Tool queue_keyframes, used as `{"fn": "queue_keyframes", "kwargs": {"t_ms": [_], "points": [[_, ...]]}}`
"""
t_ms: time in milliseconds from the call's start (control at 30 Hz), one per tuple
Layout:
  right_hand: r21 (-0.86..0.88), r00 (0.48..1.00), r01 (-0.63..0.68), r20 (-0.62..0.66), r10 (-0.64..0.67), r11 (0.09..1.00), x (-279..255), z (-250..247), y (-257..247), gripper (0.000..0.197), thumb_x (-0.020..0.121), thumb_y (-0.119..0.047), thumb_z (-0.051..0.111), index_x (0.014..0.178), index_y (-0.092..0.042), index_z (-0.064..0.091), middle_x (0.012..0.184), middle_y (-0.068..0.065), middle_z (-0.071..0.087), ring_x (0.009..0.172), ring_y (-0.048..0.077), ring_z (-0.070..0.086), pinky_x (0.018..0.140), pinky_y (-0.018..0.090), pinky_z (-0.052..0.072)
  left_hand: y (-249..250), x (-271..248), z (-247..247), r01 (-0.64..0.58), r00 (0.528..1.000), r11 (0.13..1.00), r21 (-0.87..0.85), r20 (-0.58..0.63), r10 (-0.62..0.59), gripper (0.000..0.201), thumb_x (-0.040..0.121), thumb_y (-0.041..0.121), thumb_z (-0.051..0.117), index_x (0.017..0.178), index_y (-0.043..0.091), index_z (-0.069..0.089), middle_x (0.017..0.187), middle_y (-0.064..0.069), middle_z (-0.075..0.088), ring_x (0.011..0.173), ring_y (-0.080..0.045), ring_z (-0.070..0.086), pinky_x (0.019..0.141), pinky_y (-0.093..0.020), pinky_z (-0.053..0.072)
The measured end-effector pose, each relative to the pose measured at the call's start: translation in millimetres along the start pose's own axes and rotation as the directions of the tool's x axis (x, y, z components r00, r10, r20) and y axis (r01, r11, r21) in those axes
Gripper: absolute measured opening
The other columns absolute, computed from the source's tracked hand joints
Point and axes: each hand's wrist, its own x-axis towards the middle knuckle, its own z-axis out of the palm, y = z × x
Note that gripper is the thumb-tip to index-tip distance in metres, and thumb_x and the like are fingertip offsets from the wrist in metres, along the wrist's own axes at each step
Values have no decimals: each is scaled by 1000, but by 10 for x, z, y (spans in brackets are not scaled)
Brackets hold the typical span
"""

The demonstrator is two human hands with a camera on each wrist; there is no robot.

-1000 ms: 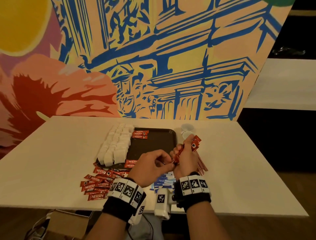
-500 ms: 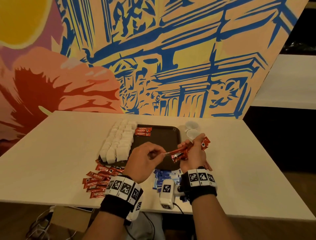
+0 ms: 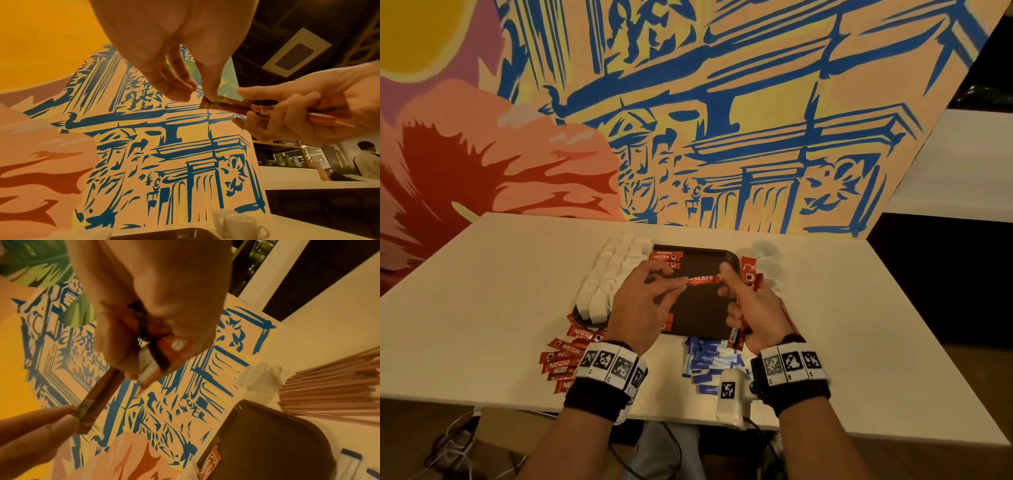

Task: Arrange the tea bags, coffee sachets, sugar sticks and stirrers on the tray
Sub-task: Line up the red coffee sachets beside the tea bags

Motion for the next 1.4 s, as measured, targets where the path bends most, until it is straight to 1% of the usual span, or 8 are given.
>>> {"fn": "queue_keyframes", "kwargs": {"t_ms": [133,233,367,600,700,800,933,1400], "points": [[29,1000,-10,24,10,1000,24,6,11,16,90,-19,75,102,-10,73,84,6,72,46,8,40,41,20,34,-11,8,-33,190,980,949,-251,111,-166,18,88,21,74,105,26,77,115,15,65,105,4,58,86,-15,50],[25,999,-5,52,4,1000,35,5,48,26,89,-17,76,112,-6,72,87,9,72,46,8,40,41,21,34,18,62,-98,464,886,717,-520,262,-383,25,88,25,72,113,23,72,108,7,72,103,-6,67,81,-31,60],[0,997,4,82,-4,1000,55,-2,111,21,87,-14,77,106,-6,74,95,18,68,43,8,39,39,21,34,31,147,-142,586,810,587,-559,386,-441,25,90,13,71,115,14,70,92,-10,75,83,-17,71,69,-25,59],[-98,992,-16,123,28,995,68,-84,93,15,85,-12,79,94,-6,69,103,23,74,44,7,41,40,20,35,-90,243,-174,598,801,594,-539,435,-412,14,89,6,70,100,11,75,91,-18,74,77,-18,67,67,-21,57],[-129,992,-53,104,66,990,121,-100,142,32,86,-13,78,112,4,67,99,18,76,44,7,42,41,21,36,-147,219,-118,540,825,746,-391,422,-376,19,92,13,70,107,23,74,95,-8,73,90,-17,70,75,-25,59],[-152,989,-101,94,116,983,179,-134,198,13,87,-17,79,96,-8,78,95,19,67,46,8,41,43,21,36,-158,226,-95,331,855,926,-184,473,-211,34,93,17,68,122,35,66,117,18,62,106,2,58,88,-17,48],[-162,988,-111,87,127,981,230,-115,242,15,88,-23,78,95,-9,77,99,18,56,47,8,39,44,21,35,-178,289,-113,201,846,974,-107,520,-118,35,89,18,73,120,33,68,122,17,56,109,9,50,86,-7,40],[-45,996,-84,-28,83,995,342,-132,178,61,91,-67,53,110,-10,66,80,2,64,47,8,42,40,21,33,-788,505,99,420,841,901,109,325,-432,28,89,24,74,116,32,70,104,10,68,83,-6,62,78,-24,47]]}}
